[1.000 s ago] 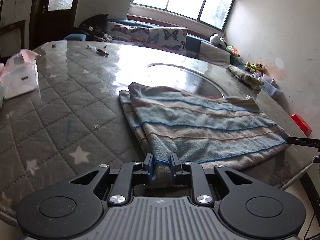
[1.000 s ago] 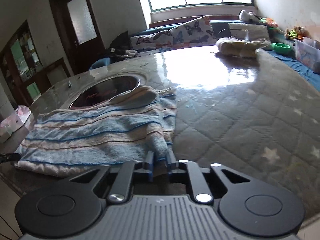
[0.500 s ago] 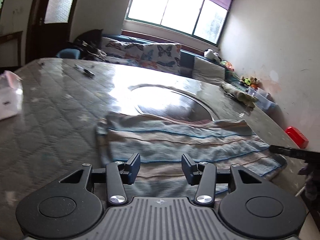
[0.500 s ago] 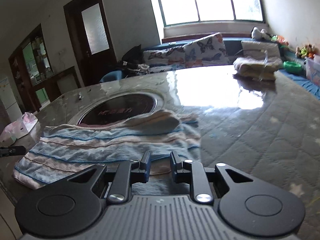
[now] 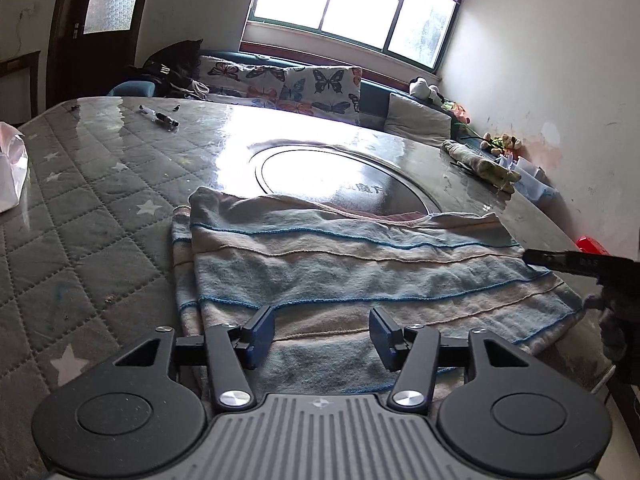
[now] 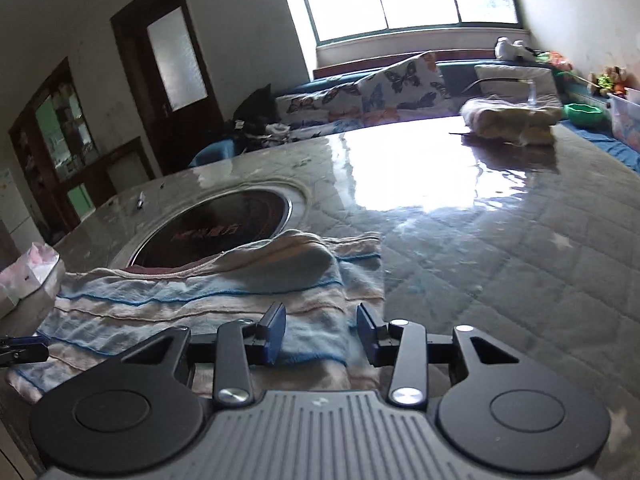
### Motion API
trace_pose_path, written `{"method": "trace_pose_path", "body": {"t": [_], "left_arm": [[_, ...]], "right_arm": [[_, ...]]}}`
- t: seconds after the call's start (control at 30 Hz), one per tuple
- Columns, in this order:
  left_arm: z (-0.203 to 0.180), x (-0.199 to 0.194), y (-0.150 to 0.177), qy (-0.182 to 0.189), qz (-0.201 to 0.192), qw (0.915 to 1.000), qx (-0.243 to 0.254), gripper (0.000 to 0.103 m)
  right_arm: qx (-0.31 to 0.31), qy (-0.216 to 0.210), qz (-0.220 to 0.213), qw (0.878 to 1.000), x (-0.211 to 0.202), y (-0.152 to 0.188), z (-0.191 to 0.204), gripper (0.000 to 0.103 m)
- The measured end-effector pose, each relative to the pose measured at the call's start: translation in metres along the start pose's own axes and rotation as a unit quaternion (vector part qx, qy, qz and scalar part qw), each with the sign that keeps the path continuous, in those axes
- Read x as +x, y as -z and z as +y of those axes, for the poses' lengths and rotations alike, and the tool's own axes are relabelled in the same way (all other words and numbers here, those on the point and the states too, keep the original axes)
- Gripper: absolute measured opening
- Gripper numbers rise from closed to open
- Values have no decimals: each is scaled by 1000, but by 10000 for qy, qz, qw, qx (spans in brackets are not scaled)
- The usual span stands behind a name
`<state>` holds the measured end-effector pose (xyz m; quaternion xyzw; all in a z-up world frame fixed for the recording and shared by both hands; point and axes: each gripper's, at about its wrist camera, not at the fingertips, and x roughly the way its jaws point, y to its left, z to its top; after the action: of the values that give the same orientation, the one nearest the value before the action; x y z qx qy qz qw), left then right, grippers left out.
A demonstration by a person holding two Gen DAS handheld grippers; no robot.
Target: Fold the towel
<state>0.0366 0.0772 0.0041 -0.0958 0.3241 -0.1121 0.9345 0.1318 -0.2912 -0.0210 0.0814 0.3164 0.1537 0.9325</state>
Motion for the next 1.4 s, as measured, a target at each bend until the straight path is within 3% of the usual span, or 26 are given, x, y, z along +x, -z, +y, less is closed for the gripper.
{"method": "trace_pose_path", "body": {"t": [0.1, 0.2, 0.37, 0.5, 0.63, 0.73, 0.87, 1.03, 1.2, 1.4], "left_arm": [[-3, 1, 0, -13, 5, 10000, 27, 60], [-5, 2, 0, -16, -1, 10000, 40, 61], [-8, 3, 1, -9, -14, 9999, 101, 67], [-8, 2, 2, -14, -10, 9999, 126, 67], [-8, 2, 2, -10, -4, 9999, 137, 67], [-8, 2, 2, -9, -7, 9999, 142, 67], [-8, 2, 2, 6, -5, 9999, 149, 69], [-8, 1, 2, 11, -8, 9999, 150, 69], [-8, 1, 2, 21, -3, 9999, 144, 69], [-8, 1, 3, 24, -8, 9999, 147, 70]], "right_arm": [[26, 15, 87, 10000, 10, -1, 2, 25], [-197, 134, -135, 9996, 3, 2, 13, 14], [-1149, 170, -407, 9924, -13, 15, 55, 14], [-2239, 514, -531, 9718, -11, 34, 94, 26], [-2883, 622, -618, 9535, -9, 48, 119, 31], [-2729, 520, -648, 9584, -14, 44, 118, 36], [-2214, 95, -547, 9736, -24, 32, 106, 41], [-1742, -269, -517, 9830, -31, 28, 98, 41], [-842, -482, -533, 9939, -30, 9, 69, 40], [-192, 314, -519, 9980, -20, -12, 24, 39]]}}
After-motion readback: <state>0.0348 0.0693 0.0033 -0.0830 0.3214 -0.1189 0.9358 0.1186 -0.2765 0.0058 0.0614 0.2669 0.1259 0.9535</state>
